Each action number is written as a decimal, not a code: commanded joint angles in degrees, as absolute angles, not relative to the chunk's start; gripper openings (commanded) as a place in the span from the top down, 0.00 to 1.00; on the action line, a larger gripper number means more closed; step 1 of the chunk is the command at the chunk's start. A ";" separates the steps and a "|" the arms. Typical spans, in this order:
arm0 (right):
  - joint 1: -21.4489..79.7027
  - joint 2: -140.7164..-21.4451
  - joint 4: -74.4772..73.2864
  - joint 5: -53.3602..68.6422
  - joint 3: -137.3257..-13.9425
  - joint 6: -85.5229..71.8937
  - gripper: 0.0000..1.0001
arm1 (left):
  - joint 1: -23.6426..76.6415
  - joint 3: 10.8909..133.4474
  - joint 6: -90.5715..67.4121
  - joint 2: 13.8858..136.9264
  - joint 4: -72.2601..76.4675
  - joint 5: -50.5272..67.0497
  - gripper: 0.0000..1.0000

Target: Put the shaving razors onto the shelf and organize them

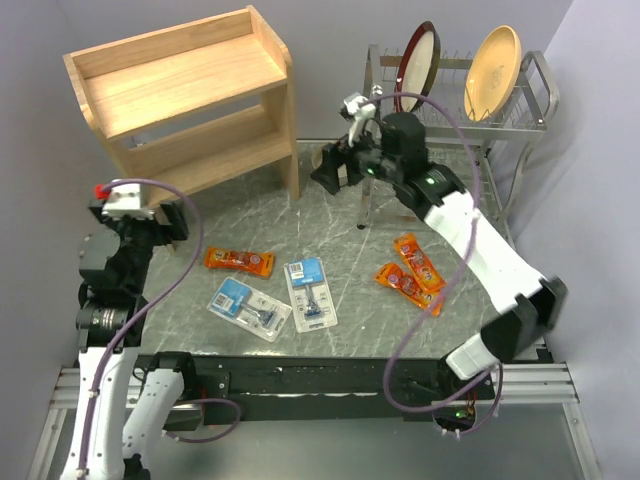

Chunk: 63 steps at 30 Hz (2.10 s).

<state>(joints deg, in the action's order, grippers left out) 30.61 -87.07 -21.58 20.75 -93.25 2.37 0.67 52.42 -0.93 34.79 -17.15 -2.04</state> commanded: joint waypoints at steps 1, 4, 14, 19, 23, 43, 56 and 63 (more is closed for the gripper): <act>30.67 -93.06 -12.84 18.98 -100.53 0.18 0.13 | -2.63 52.21 -3.34 33.32 -16.70 -8.19 0.14; 31.11 -96.67 -7.40 16.88 -102.56 0.18 0.12 | -4.56 51.24 -5.00 31.47 -18.19 -4.49 0.17; 31.64 -106.95 13.88 8.79 -103.00 0.52 0.08 | -7.38 52.46 -7.21 27.86 -28.12 3.42 0.11; 31.82 -115.91 14.41 8.18 -113.26 0.62 0.09 | -8.52 55.63 -3.79 29.61 -34.00 0.18 0.13; 31.73 -123.11 15.29 7.47 -119.52 0.35 0.16 | -8.52 58.44 -1.85 32.25 -37.61 -7.02 0.16; 29.62 -110.85 15.82 -3.51 -106.01 -9.58 1.00 | -9.93 48.78 1.15 34.36 -20.93 -13.72 0.44; 31.46 -98.97 12.83 -6.33 -93.17 -10.99 1.00 | -9.93 44.29 1.06 48.24 -2.55 -8.01 0.82; 34.27 -96.07 12.31 -5.63 -88.86 -10.46 1.00 | -10.02 52.55 -14.12 58.79 -5.89 -4.39 0.78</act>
